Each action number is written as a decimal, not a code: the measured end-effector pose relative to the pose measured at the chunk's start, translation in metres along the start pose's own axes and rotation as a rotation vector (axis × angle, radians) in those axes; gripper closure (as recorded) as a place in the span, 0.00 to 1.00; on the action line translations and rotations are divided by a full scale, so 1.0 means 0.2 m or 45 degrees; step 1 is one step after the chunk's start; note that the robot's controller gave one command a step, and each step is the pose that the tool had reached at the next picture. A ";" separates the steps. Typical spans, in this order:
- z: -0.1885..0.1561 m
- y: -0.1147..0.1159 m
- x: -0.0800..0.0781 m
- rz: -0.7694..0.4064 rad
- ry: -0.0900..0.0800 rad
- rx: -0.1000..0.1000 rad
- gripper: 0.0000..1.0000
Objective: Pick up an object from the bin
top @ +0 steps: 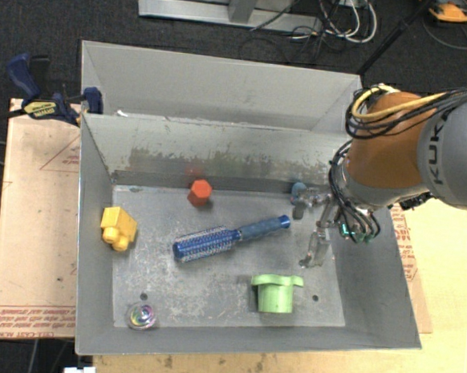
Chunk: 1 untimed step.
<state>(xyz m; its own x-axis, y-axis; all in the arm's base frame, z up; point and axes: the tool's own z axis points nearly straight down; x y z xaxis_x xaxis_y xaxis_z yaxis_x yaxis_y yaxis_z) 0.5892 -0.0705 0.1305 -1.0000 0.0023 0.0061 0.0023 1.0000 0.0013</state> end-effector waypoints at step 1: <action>0.07 0.27 -0.18 0.024 -0.013 -0.003 0.00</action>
Offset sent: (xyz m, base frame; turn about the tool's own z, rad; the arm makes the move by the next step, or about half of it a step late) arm 0.0342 0.0489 -0.0135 0.0251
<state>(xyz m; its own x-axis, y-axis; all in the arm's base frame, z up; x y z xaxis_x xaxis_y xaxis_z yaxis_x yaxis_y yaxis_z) 0.6252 -0.0164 0.1158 -0.9998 0.0211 -0.0044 0.0211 0.9998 0.0039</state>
